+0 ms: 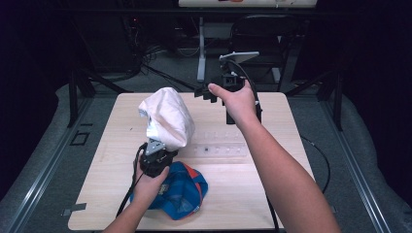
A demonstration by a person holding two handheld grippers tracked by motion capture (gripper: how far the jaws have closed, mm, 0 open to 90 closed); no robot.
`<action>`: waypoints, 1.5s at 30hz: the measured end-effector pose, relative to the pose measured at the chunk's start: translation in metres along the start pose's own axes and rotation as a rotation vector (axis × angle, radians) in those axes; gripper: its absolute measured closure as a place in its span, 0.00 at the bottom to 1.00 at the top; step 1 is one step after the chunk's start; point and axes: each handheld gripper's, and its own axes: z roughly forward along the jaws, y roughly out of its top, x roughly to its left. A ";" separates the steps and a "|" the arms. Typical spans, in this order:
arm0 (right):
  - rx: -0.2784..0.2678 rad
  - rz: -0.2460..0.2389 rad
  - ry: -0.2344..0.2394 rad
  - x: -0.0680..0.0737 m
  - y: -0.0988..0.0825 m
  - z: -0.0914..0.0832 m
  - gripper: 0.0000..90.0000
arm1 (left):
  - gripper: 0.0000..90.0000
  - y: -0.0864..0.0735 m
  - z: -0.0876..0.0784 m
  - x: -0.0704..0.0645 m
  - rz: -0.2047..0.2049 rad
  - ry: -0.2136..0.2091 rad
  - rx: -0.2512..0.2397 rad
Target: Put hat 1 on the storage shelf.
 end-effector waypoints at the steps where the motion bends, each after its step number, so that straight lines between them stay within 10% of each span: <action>1: 0.001 0.001 0.001 -0.001 0.000 -0.001 0.65 | 0.93 -0.002 0.001 0.002 -0.002 0.004 0.001; 15: -0.008 0.026 -0.033 -0.026 -0.011 -0.013 0.66 | 0.93 -0.013 0.007 0.004 0.035 0.012 0.013; 27: 0.016 -0.018 -0.084 -0.038 -0.032 -0.015 0.66 | 0.66 -0.027 -0.008 0.007 -0.053 0.021 0.021; 45: 0.056 -0.100 -0.124 -0.069 -0.106 -0.001 0.65 | 0.55 -0.054 -0.051 0.032 -0.083 0.042 0.051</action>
